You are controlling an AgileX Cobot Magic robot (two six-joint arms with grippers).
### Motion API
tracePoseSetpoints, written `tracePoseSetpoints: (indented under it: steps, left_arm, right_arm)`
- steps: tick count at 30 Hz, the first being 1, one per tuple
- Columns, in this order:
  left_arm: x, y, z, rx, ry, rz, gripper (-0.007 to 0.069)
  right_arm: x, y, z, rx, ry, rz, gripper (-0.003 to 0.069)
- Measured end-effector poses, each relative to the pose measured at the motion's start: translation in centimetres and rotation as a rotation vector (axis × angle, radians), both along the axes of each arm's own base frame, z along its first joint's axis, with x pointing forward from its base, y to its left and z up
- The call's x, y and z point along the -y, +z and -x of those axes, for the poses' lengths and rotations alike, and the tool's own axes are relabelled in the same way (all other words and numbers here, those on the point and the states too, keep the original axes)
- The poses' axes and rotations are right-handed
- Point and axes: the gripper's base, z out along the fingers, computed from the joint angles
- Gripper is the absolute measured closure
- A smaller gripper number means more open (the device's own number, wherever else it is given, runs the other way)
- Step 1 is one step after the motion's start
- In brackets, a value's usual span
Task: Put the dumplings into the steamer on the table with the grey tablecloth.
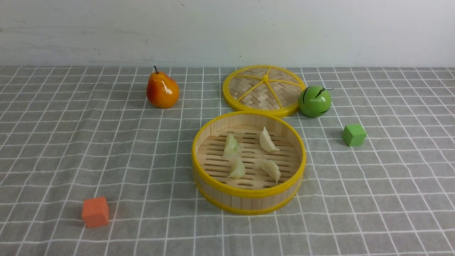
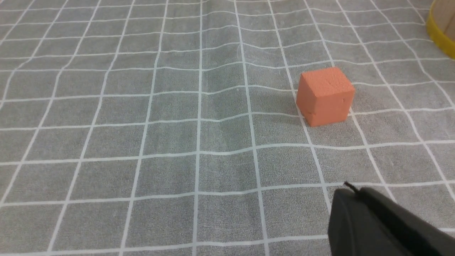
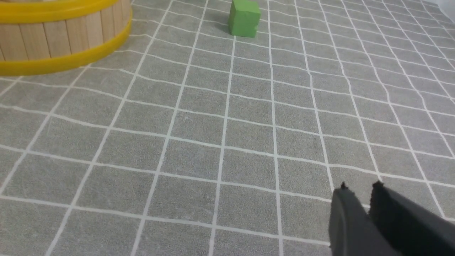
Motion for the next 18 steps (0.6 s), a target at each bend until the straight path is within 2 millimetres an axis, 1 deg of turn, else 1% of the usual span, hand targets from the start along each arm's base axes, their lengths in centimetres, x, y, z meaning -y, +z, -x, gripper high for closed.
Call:
tracePoseSetpoints:
  steps: [18]
  left_arm:
    - [0.00,0.00,0.00,0.000,0.000,0.000,0.0638]
  right_arm:
    - [0.00,0.00,0.00,0.000,0.000,0.000,0.0531]
